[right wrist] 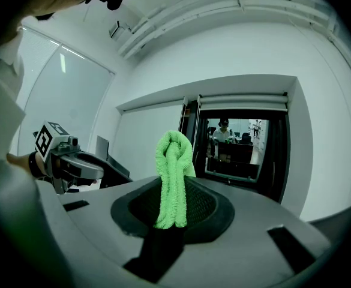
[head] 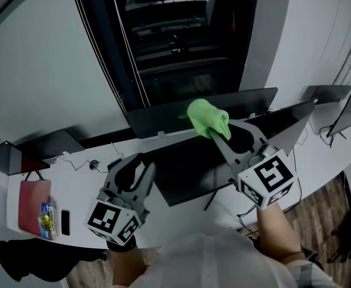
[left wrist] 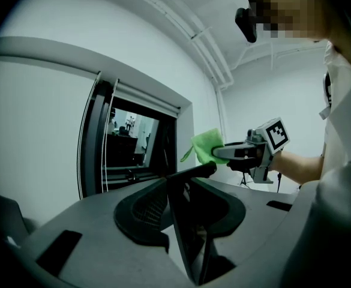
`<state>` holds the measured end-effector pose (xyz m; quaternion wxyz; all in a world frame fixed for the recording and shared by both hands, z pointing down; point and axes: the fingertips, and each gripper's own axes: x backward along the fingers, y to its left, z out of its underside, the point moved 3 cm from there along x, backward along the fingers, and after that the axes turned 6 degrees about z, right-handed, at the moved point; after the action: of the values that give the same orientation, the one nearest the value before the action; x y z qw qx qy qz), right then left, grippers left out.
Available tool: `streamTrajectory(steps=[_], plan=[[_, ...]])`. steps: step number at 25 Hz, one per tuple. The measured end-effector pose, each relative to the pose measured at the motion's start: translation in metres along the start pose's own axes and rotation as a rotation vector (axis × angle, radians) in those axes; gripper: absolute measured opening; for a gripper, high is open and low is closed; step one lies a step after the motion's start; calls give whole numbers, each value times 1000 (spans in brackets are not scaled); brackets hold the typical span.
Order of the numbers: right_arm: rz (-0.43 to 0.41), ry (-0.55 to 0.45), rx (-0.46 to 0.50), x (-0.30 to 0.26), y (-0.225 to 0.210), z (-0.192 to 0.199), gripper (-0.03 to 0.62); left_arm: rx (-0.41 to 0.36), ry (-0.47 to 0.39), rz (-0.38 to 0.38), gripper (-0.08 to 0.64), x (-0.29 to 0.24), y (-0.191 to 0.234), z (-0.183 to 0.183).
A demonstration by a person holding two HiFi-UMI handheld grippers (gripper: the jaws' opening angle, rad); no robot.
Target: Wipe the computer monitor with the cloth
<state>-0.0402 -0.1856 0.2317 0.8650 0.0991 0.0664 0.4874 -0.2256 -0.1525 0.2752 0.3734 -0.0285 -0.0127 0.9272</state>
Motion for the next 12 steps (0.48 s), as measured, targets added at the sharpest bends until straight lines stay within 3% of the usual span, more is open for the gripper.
streamTrajectory(steps=[12], plan=[[-8, -11, 5, 11, -23, 7, 72, 1, -4, -95, 118, 0, -2, 2]])
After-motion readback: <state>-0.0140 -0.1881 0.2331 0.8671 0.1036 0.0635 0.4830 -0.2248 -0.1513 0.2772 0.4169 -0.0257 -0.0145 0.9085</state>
